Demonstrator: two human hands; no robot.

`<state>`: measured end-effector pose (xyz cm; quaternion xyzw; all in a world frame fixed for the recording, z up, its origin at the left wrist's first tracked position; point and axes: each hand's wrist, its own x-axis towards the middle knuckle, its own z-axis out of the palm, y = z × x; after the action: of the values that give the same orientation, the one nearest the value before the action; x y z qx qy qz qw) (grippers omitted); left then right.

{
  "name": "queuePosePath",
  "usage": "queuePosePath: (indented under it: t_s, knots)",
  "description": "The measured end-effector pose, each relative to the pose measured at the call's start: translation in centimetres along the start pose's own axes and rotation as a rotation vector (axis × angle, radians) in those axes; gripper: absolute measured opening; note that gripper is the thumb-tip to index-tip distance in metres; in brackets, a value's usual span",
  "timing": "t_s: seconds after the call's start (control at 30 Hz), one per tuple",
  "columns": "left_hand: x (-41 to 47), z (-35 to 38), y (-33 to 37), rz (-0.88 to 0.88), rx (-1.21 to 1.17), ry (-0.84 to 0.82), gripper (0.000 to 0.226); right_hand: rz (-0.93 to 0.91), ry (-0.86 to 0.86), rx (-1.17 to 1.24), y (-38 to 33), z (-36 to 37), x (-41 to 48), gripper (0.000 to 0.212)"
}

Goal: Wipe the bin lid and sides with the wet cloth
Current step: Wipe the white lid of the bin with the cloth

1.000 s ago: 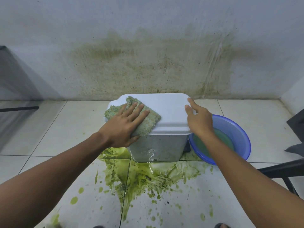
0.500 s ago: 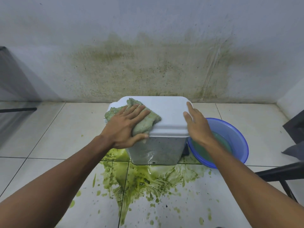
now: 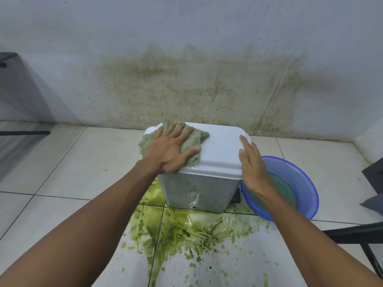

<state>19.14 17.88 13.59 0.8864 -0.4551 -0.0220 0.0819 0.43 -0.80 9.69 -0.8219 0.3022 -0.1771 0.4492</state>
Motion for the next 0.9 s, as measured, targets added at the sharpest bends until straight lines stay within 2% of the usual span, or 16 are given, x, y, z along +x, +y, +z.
queuePosePath:
  t_s: [0.1,0.17,0.2,0.3,0.4,0.7,0.9]
  knots:
    - [0.4,-0.4,-2.1,-0.181,-0.027,0.003,0.092,0.001,-0.003,0.002,-0.1,0.0,-0.1,0.048]
    - [0.5,-0.4,-2.1,-0.204,-0.029,-0.009,0.091,-0.003,-0.020,-0.061,-0.1,-0.4,-0.2,0.054]
    - [0.5,-0.4,-1.9,-0.187,-0.020,-0.008,0.092,-0.055,-0.022,-0.144,0.0,-0.8,-0.3,0.060]
    - [-0.9,-0.3,-1.5,-0.067,0.018,-0.004,0.095,-0.367,-0.059,-0.358,0.8,-1.4,-0.9,0.085]
    - [-2.8,0.1,-1.5,0.036,0.055,0.023,0.093,-0.500,-0.050,-0.418,2.0,-0.8,-1.1,0.105]
    - [-2.3,0.3,-1.7,0.055,0.008,0.063,0.090,-0.726,0.102,-0.530,4.2,-1.0,0.7,0.088]
    - [-1.9,-0.5,-1.4,0.046,-0.012,0.040,0.092,-0.701,0.083,-0.474,4.1,-1.0,1.2,0.086]
